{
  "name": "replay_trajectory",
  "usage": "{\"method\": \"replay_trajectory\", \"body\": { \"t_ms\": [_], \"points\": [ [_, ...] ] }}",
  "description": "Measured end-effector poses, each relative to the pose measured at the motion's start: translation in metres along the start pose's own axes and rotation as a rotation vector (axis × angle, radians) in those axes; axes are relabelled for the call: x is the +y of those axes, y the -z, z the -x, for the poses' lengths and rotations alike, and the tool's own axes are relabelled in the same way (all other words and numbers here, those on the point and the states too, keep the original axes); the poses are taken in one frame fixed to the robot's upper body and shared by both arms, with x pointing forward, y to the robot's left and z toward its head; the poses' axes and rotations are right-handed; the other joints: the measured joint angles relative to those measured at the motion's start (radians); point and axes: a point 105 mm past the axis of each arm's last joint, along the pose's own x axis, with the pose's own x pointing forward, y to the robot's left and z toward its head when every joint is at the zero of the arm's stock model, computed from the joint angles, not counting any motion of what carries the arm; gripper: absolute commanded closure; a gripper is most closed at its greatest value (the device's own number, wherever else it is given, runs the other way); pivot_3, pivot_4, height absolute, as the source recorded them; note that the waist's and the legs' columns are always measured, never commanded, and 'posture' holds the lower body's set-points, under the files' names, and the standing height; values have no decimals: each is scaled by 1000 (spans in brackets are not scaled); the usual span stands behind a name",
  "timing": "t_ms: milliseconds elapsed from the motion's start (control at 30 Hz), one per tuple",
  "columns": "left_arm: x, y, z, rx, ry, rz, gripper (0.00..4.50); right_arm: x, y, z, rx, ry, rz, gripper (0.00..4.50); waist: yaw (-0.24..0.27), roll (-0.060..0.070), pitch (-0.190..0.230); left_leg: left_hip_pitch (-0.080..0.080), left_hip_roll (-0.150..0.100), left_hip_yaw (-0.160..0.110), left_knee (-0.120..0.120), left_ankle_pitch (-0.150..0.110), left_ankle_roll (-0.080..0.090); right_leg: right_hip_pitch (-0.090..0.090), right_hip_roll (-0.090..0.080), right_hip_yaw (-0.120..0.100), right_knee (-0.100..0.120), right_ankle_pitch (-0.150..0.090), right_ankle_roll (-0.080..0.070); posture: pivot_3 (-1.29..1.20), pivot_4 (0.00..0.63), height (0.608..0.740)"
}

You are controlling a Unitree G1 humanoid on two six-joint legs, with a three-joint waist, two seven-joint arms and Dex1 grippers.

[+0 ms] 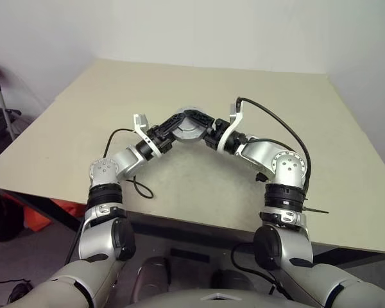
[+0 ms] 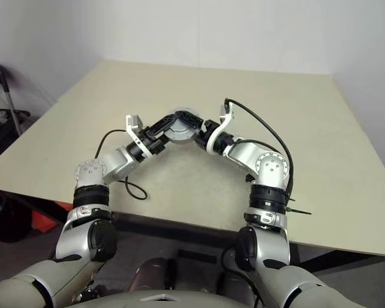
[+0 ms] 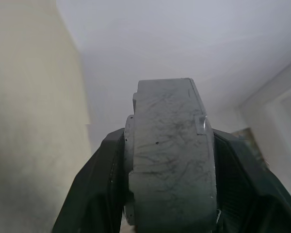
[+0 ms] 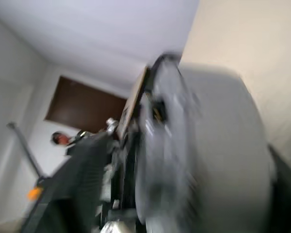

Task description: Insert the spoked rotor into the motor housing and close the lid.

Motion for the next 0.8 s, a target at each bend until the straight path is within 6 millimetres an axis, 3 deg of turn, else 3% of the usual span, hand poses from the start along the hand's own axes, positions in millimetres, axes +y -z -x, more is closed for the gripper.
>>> {"method": "replay_trajectory", "body": {
  "t_ms": [133,267,433,600,800],
  "points": [
    [8,-5,2,-32,-43,-24,2383,-8,-12,1,-75,59,66,134,0,0,0,0,0,0,1,0,0,0,0,0,1,0,0,0,0,740],
    [32,-27,14,-155,-192,-90,2383,-19,-22,4,-136,125,125,134,0,0,0,0,0,0,1,0,0,0,0,0,1,0,0,0,0,740],
    [63,-71,54,-383,-443,-149,2383,-26,-27,8,-164,159,147,134,-2,0,0,0,0,-1,1,0,0,0,0,0,1,0,0,0,0,740],
    [72,-93,81,-486,-555,-180,2383,-28,-28,9,-165,162,157,134,8,0,0,-1,0,-1,2,-1,1,-1,0,0,1,0,0,0,0,740],
    [79,-95,85,-486,-598,-208,430,-31,-23,6,-144,153,143,96,10,0,0,0,0,-1,4,0,1,1,0,0,3,1,1,0,0,740]
  ]
}}
